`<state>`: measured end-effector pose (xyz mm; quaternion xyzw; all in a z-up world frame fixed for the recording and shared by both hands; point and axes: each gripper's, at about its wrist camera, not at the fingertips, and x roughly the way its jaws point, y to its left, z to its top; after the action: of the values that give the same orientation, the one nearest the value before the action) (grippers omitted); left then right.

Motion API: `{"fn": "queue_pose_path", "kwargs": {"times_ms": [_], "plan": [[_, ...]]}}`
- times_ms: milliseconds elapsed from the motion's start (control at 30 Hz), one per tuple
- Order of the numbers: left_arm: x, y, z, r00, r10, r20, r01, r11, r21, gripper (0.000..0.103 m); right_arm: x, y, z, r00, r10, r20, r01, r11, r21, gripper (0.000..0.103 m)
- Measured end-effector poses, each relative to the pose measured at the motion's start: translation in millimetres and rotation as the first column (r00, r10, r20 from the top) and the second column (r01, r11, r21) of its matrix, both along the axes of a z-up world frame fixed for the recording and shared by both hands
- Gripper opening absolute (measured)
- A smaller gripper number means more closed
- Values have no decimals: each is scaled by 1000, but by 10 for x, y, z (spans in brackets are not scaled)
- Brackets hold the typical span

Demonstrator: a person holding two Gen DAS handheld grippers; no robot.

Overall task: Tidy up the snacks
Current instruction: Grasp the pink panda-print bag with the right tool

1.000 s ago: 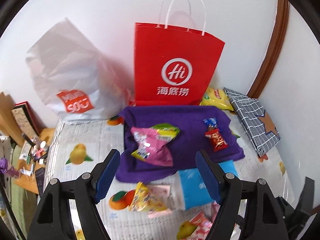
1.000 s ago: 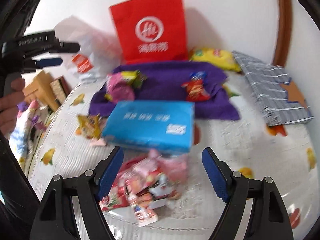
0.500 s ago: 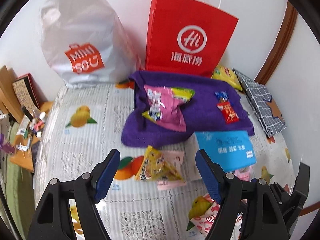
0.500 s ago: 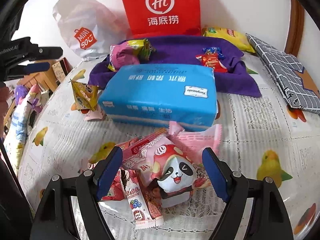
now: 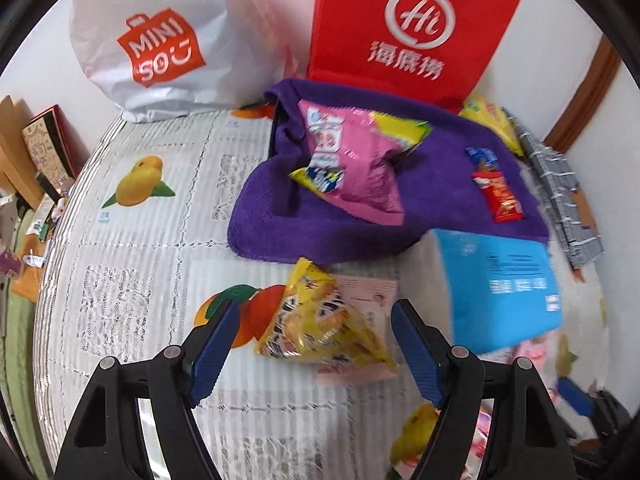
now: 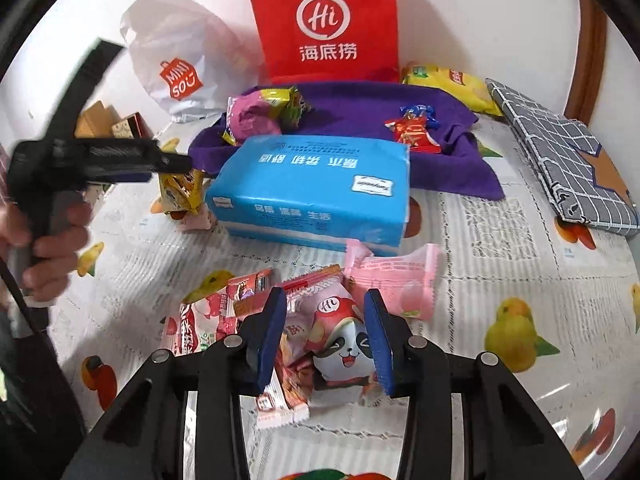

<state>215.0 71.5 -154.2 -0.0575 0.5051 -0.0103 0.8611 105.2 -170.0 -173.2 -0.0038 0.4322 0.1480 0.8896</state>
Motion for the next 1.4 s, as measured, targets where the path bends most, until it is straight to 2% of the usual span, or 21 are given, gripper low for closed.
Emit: {"fn": "queue_pose_path", "kwargs": {"times_ms": [133,267,333,400,467,533,600,967,1100,1200,1400], "plan": [[54,46,-131,999,17,-29,-17,1000,-9,75,-81,-37,63,998,34,50,-34,999,0,67],[63,81,-205,999,21,-41,-22,999,-34,72,-88,52,17,993,95,74,-93,995,-23,76],[56,87,-225,999,13,-45,-15,999,-46,60,-39,116,-72,993,102,57,-99,994,-52,76],[27,97,-234,999,6,-47,-9,998,-57,58,30,167,-215,993,113,15,-112,992,-64,76],[-31,101,-217,999,-6,-41,3,998,-66,54,70,173,-320,994,105,-15,-106,992,-72,71],[-77,98,-189,999,-16,-36,13,998,-69,53,91,112,-360,996,82,-30,-83,996,-24,54],[-143,105,-147,999,-22,-25,20,998,-65,50,91,69,-351,996,82,-45,-82,997,11,54],[-515,104,55,999,-42,22,44,995,-90,47,-143,-42,-29,998,52,48,-54,997,55,53],[-653,-3,133,997,-70,34,73,993,-93,47,-216,-121,76,997,34,76,-38,998,50,53],[-714,-103,213,995,-90,51,94,992,-85,42,-206,-199,168,996,10,91,-14,999,43,53],[-751,-308,350,989,-129,73,134,989,-67,42,-107,-345,408,991,-17,135,10,998,58,53]]}}
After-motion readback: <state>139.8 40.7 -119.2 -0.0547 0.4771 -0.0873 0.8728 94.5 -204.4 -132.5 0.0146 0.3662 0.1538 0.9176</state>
